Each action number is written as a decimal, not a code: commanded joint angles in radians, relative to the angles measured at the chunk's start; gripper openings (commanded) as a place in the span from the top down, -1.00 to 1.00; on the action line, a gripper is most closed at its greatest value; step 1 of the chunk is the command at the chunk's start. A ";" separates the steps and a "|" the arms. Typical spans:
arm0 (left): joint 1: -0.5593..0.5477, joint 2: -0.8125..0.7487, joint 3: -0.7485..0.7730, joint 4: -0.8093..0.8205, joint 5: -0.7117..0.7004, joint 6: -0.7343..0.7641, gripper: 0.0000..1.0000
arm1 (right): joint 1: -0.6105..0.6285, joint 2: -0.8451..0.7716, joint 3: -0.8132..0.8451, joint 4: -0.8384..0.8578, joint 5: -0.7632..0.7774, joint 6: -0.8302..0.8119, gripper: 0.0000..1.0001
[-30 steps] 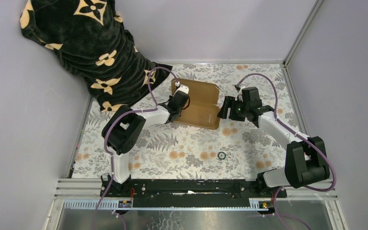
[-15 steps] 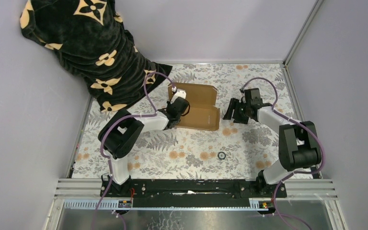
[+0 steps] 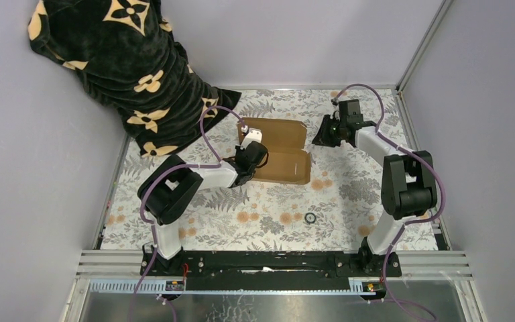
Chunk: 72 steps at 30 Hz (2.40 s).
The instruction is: Fold the paper box
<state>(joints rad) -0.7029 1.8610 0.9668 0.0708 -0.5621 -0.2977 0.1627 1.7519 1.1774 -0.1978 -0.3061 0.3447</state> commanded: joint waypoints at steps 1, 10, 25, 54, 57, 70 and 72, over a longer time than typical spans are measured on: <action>-0.020 0.012 -0.037 -0.018 0.021 -0.042 0.66 | -0.002 0.047 0.054 0.018 -0.079 0.033 0.60; -0.027 0.020 -0.031 -0.029 0.009 -0.056 0.67 | 0.015 0.104 0.010 0.077 -0.140 0.065 0.67; -0.036 0.028 -0.017 -0.043 -0.001 -0.058 0.68 | 0.034 0.146 0.003 0.086 -0.136 0.062 0.67; -0.040 0.030 -0.012 -0.060 -0.015 -0.052 0.68 | 0.032 0.114 0.061 0.085 -0.049 0.092 0.66; -0.041 0.031 -0.011 -0.061 -0.016 -0.051 0.69 | 0.032 0.126 0.077 0.075 -0.040 0.090 0.66; -0.040 0.032 0.001 -0.069 -0.022 -0.041 0.69 | 0.028 0.202 0.121 0.061 -0.020 0.083 0.66; -0.041 0.033 0.001 -0.069 -0.025 -0.041 0.69 | 0.027 0.212 0.121 0.059 -0.017 0.080 0.66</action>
<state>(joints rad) -0.7311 1.8626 0.9665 0.0669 -0.5961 -0.3382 0.1879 1.9469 1.2598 -0.1295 -0.3443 0.4267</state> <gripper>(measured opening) 0.164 0.169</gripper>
